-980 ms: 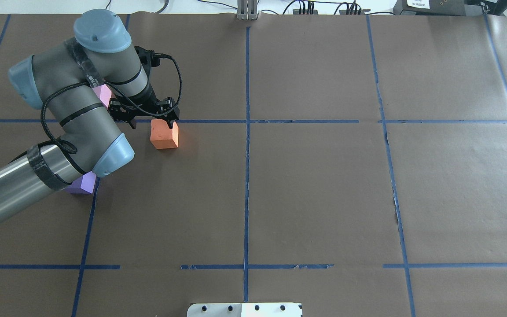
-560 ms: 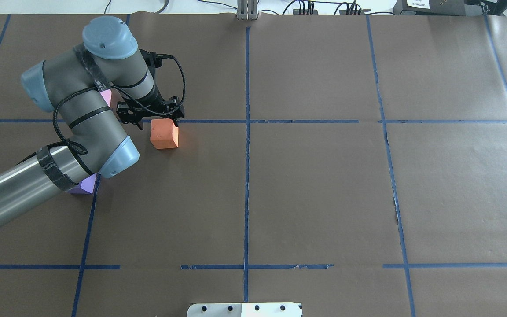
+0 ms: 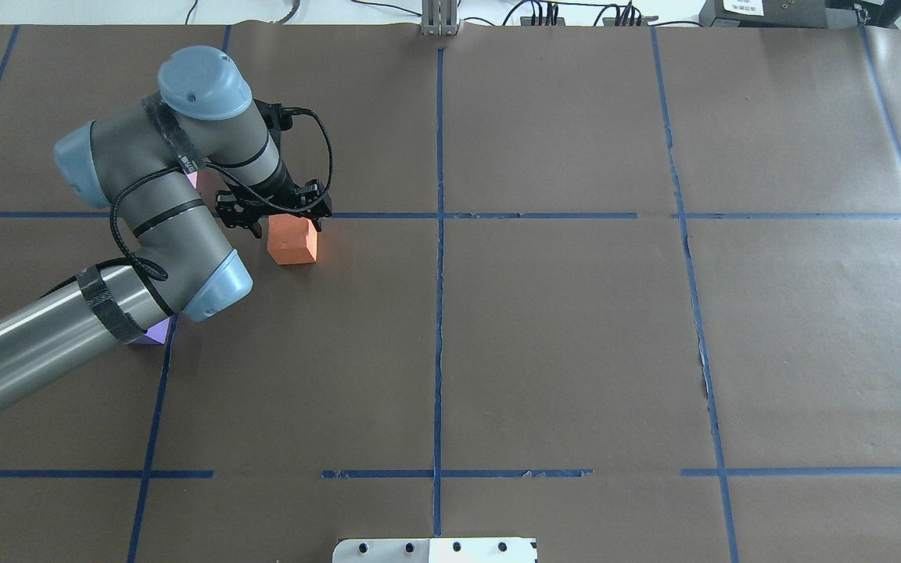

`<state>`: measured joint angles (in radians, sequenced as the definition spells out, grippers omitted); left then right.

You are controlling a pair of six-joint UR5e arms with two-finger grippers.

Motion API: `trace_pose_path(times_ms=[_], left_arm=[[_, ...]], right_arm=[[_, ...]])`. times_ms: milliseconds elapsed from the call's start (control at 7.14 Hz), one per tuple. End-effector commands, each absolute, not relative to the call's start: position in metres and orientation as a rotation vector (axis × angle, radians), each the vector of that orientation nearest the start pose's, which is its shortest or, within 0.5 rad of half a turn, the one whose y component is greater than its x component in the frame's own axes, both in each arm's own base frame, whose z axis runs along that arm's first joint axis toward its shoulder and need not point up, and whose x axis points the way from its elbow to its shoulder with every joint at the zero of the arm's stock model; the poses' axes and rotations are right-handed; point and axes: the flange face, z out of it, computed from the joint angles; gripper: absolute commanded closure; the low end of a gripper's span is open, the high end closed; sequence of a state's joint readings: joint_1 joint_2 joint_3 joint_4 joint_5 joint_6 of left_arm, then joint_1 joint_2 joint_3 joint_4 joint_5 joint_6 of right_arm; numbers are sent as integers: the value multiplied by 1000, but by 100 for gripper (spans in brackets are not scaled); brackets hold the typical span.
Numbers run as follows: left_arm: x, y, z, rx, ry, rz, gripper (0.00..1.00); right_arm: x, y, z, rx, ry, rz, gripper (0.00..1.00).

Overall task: Arrange blocks in a line
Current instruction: 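Close the left gripper on the orange cube and lift it, then carry the orange cube toward the gap between pink and purple cubes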

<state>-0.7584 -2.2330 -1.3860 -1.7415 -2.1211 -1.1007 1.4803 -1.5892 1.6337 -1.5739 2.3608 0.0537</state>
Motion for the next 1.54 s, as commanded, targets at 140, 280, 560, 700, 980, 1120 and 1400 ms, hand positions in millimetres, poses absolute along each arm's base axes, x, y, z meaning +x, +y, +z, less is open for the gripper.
trace_pose_path(times_ms=[140, 280, 560, 700, 980, 1120, 1400], left_arm=[[500, -559, 331, -61, 843, -59, 24], [503, -556, 332, -60, 847, -53, 57], [494, -557, 313, -28, 871, -52, 90], [447, -570, 276, 31, 914, -89, 90], [360, -561, 275, 82, 880, -92, 90], [327, -559, 310, 101, 847, -44, 90], [282, -533, 396, 69, 787, 20, 87]], right_arm=[[18, -490, 636, -18, -791, -51, 0], [18, -490, 636, -19, -791, -51, 0], [18, -490, 636, -18, -791, -51, 0], [18, -490, 636, -19, -791, -51, 0], [18, -490, 636, -19, -791, -51, 0], [18, -490, 636, -18, -791, -51, 0], [18, -490, 636, -18, -791, -51, 0]])
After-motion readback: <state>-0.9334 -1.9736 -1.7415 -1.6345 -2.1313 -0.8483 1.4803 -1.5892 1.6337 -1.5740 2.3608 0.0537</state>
